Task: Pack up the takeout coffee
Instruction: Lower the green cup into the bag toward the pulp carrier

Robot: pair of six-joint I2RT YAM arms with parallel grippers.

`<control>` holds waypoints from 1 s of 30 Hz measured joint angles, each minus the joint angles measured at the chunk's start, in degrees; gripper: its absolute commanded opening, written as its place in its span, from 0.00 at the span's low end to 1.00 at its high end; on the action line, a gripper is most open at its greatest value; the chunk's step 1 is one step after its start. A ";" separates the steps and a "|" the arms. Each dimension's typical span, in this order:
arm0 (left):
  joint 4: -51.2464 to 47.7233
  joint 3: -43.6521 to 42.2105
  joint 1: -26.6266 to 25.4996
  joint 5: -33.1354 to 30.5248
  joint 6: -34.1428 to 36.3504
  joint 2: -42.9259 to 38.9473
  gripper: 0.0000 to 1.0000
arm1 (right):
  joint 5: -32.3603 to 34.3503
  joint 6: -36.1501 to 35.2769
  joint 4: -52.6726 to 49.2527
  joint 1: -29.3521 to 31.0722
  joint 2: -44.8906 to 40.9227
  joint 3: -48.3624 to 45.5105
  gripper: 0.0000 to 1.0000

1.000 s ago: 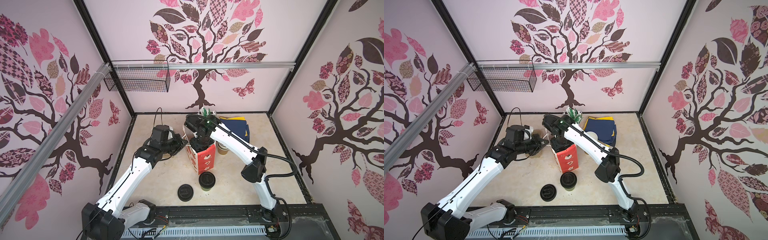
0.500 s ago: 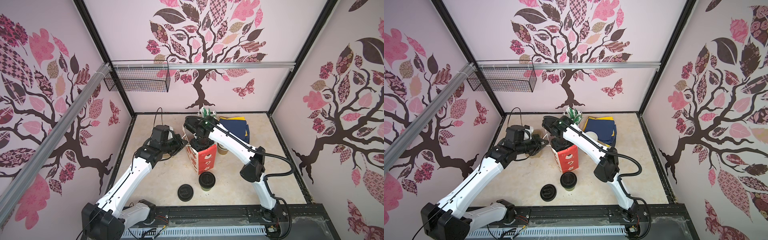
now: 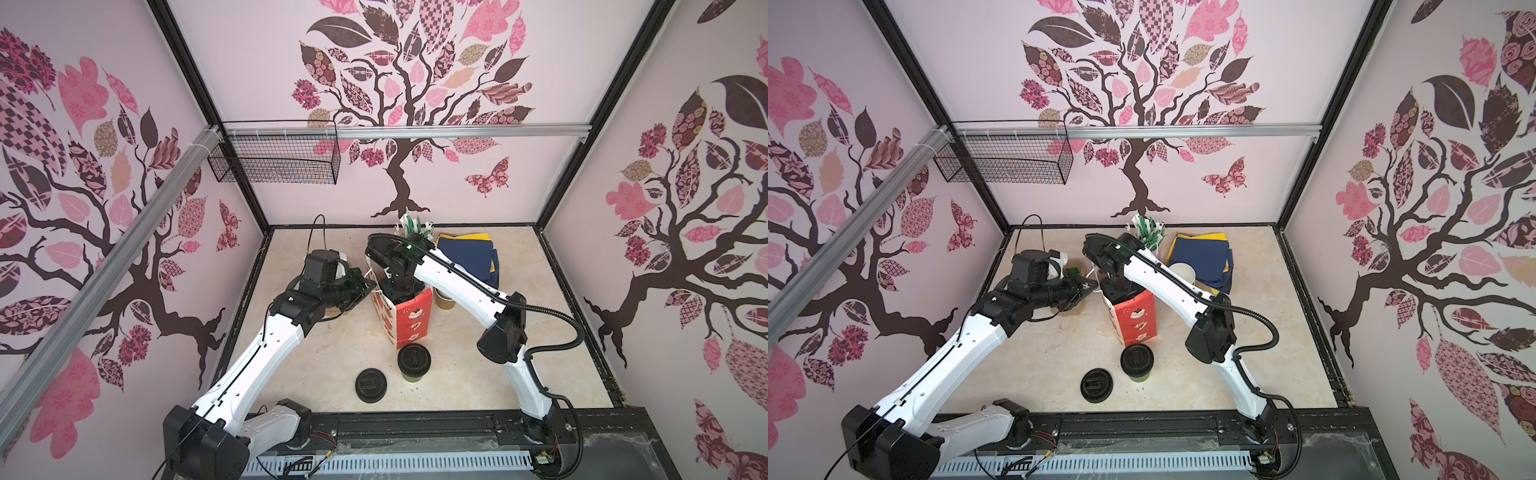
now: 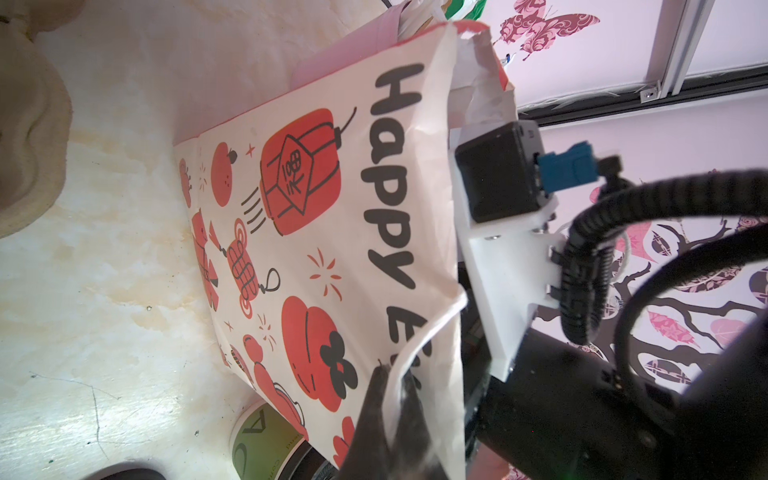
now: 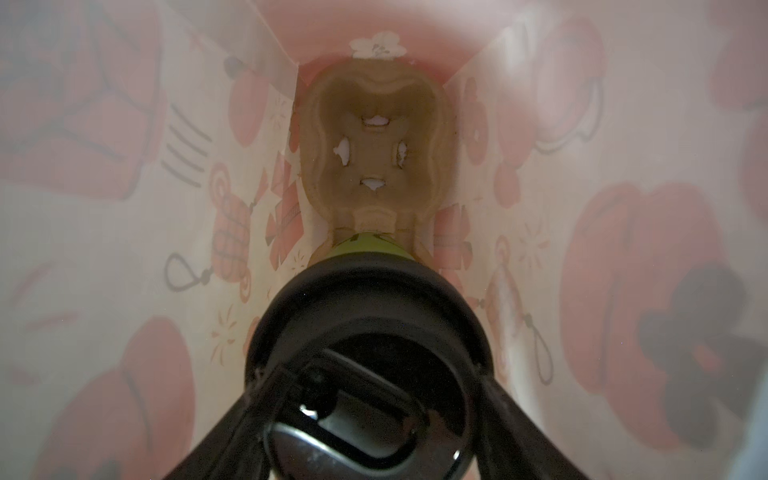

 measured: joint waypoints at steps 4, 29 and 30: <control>-0.02 0.09 0.00 0.00 0.09 0.02 0.00 | -0.02 0.00 0.24 -0.13 0.09 0.00 0.69; -0.22 0.37 0.00 -0.13 0.74 0.24 0.00 | 0.15 -0.22 2.58 -0.70 -0.07 -1.88 0.67; -0.22 0.37 0.00 -0.13 0.76 0.26 0.00 | 0.13 -0.22 2.67 -0.72 -0.09 -1.97 0.67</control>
